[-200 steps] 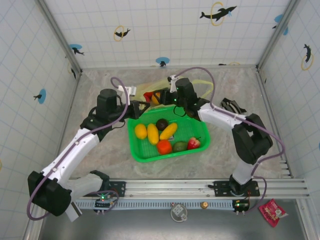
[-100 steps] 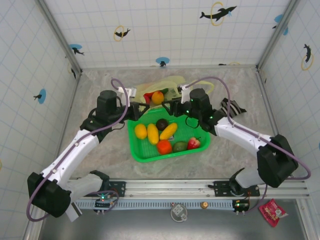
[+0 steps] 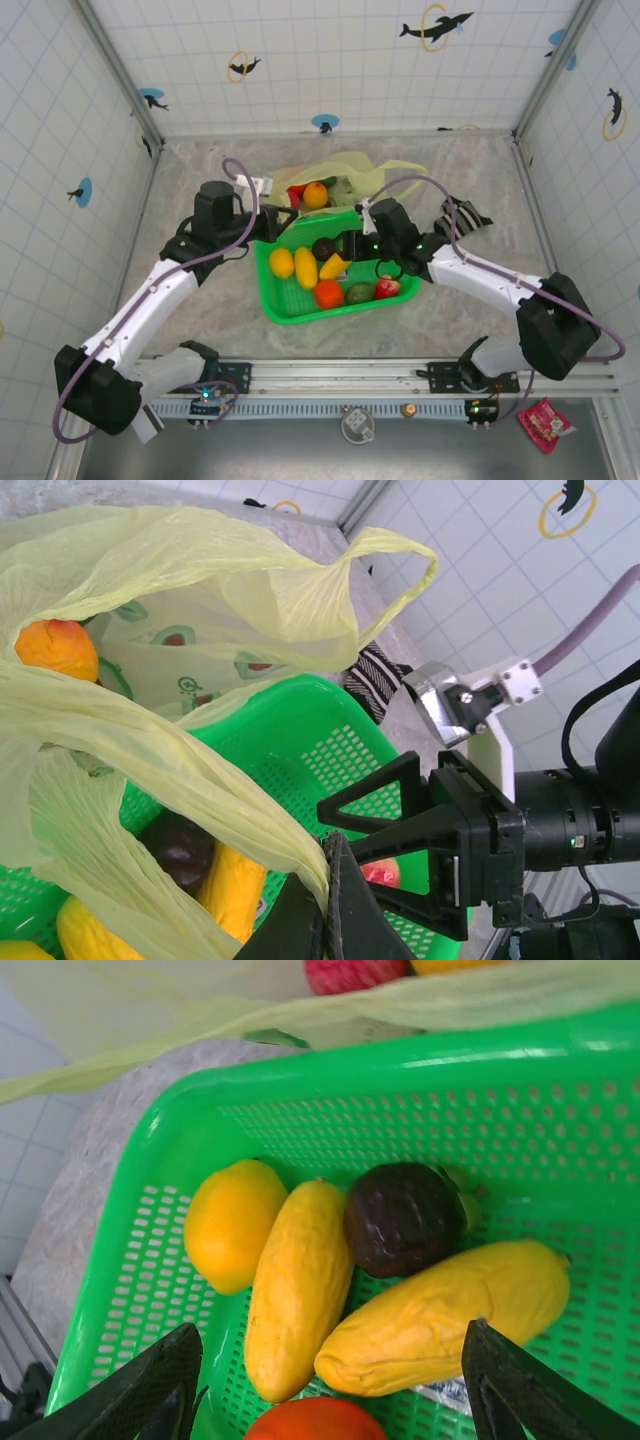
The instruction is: Place the fake fruits into the plastic bag and tie a complex knot
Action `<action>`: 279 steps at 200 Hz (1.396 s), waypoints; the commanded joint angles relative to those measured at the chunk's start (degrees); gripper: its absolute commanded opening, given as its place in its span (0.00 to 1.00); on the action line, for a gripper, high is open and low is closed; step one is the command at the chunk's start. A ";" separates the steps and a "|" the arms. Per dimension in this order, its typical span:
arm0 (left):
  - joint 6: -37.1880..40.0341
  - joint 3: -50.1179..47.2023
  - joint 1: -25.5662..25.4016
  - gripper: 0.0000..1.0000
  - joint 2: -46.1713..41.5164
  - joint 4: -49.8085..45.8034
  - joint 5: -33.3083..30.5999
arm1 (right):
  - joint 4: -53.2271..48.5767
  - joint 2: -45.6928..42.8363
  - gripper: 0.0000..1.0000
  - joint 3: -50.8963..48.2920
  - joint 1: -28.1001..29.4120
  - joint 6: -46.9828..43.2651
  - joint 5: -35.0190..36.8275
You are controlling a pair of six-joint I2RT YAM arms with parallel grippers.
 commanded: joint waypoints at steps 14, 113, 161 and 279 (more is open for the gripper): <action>1.44 -0.28 -0.21 0.00 -0.58 -0.87 -0.47 | -1.06 3.88 0.69 -0.56 3.32 17.54 3.78; 1.54 -0.60 -0.21 0.00 -1.84 -0.93 -0.42 | -3.01 14.40 0.73 4.39 4.15 30.64 8.81; 1.71 -0.52 -0.26 0.00 -2.10 -1.01 -0.80 | 1.26 18.72 0.72 4.67 2.75 31.85 6.88; 2.15 -0.05 -0.28 0.00 -1.48 -1.06 -1.06 | 7.65 9.34 0.50 -4.08 0.14 36.10 8.16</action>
